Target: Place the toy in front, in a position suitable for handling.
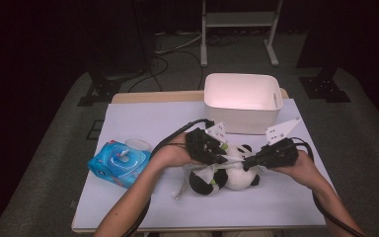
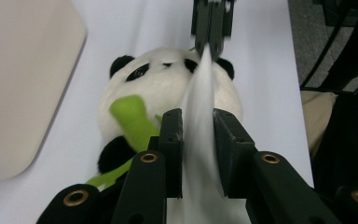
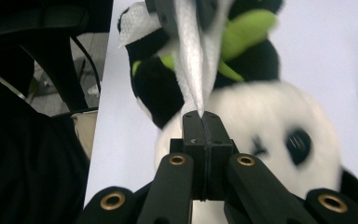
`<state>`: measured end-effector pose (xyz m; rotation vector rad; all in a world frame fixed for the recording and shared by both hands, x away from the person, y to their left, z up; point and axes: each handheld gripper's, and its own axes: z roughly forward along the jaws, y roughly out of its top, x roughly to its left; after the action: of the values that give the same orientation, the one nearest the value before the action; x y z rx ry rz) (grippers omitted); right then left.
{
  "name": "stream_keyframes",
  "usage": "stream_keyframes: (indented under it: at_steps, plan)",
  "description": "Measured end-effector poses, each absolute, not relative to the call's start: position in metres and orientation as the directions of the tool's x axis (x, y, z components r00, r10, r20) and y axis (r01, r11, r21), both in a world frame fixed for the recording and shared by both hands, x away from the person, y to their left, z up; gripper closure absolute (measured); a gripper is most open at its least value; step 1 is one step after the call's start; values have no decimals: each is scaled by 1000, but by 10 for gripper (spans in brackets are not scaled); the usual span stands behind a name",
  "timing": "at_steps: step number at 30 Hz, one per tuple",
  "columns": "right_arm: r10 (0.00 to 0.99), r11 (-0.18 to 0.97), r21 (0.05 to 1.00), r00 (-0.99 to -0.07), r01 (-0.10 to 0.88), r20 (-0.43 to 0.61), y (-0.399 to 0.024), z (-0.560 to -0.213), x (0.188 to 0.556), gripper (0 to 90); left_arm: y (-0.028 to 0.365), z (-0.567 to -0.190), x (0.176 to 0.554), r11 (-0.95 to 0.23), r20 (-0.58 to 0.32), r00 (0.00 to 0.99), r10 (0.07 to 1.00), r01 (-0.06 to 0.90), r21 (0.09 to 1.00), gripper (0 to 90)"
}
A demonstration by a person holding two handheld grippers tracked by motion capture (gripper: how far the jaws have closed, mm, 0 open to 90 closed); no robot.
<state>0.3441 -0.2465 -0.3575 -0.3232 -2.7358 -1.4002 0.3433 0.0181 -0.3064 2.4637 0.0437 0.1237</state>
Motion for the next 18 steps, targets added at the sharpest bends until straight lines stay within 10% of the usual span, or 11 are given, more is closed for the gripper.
stream_keyframes:
  at_steps: [18]
  plan:
    - [297, 574, 755, -940, 317, 169, -327, -355, 334, 888, 18, -313, 343, -783, 69, 996, 65, 9, 622, 732]
